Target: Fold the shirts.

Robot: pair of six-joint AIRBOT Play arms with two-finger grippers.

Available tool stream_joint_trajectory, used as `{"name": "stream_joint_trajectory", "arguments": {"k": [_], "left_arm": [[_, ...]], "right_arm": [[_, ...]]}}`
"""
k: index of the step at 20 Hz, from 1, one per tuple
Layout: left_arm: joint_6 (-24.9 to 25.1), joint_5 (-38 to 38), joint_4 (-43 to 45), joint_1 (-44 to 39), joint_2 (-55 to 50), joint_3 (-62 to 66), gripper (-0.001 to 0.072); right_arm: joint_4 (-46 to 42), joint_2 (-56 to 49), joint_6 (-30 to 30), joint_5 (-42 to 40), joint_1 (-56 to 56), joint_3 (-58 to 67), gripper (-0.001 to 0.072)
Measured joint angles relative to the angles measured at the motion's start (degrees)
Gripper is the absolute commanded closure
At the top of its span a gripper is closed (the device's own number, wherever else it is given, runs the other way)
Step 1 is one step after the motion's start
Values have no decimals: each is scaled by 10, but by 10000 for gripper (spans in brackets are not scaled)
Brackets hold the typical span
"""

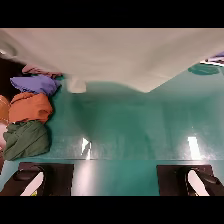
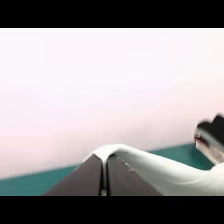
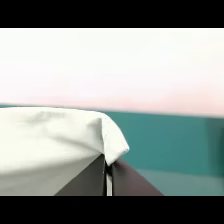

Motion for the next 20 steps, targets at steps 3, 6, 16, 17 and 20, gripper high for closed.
{"name": "stream_joint_trajectory", "arguments": {"k": [3,6,16,17,20], "left_arm": [[-10,-3,-2,0,5,46,684],[-16,-11,5,0,1,33,684],[-18,-72,26,0,-207,-179,681],[-18,-72,27,0,-246,-188,681],[-4,-49,21,0,-346,-203,680]], "right_arm": [[-1,7,0,34,-53,73,698],[0,-23,7,77,-84,138,698],[-23,-244,49,207,-23,7,699],[-38,-272,50,200,-7,-20,698],[-59,-345,50,157,32,-64,696]]}}
